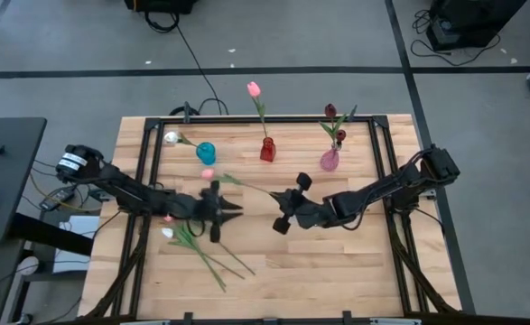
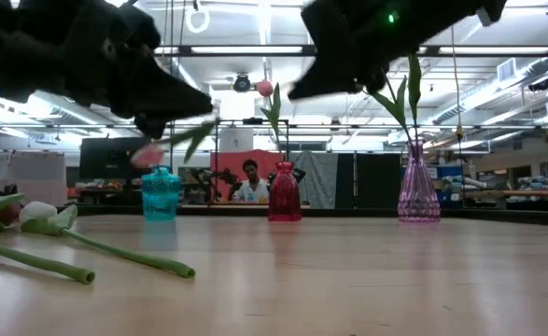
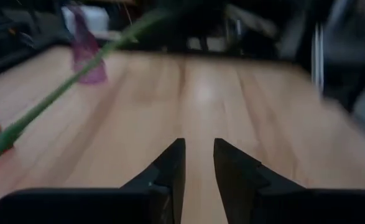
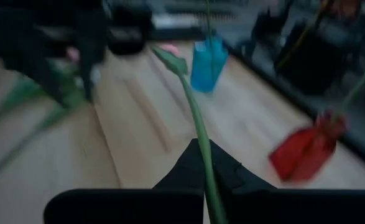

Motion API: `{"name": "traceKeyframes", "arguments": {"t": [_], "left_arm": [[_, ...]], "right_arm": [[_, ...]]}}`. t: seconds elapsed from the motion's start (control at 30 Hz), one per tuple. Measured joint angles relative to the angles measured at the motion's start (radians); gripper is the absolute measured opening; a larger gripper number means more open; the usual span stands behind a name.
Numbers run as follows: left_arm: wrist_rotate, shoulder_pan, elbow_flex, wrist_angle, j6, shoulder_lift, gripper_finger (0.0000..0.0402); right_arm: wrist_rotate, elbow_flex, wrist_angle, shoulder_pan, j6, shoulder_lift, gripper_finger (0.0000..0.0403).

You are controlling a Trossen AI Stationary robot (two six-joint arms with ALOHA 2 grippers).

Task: Sort flowers into vase by color
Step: Put the right pink flower into the red vase

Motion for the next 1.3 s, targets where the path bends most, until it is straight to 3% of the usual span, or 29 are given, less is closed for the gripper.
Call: {"name": "traceKeyframes", "arguments": {"t": [0.13, 0.27, 0.53, 1.3], "left_arm": [[-0.008, 0.034, -0.077, 0.234, -0.051, 0.000, 0.0087], [-0.008, 0.046, -0.085, 0.349, -0.042, 0.000, 0.0088], [-0.013, 0.053, -0.085, 0.572, 0.071, 0.000, 0.0108], [-0.024, 0.059, -0.083, 0.660, 0.092, 0.005, 0.0108]], "right_arm": [[0.014, 0.000, 0.177, 0.016, -0.137, 0.000, 0.0004], [0.014, 0.000, 0.320, 0.024, -0.243, 0.000, 0.0004], [-0.012, 0.000, 0.409, 0.038, -0.317, 0.000, 0.0004], [-0.092, 0.000, 0.392, 0.058, -0.349, 0.000, 0.0004]]}}
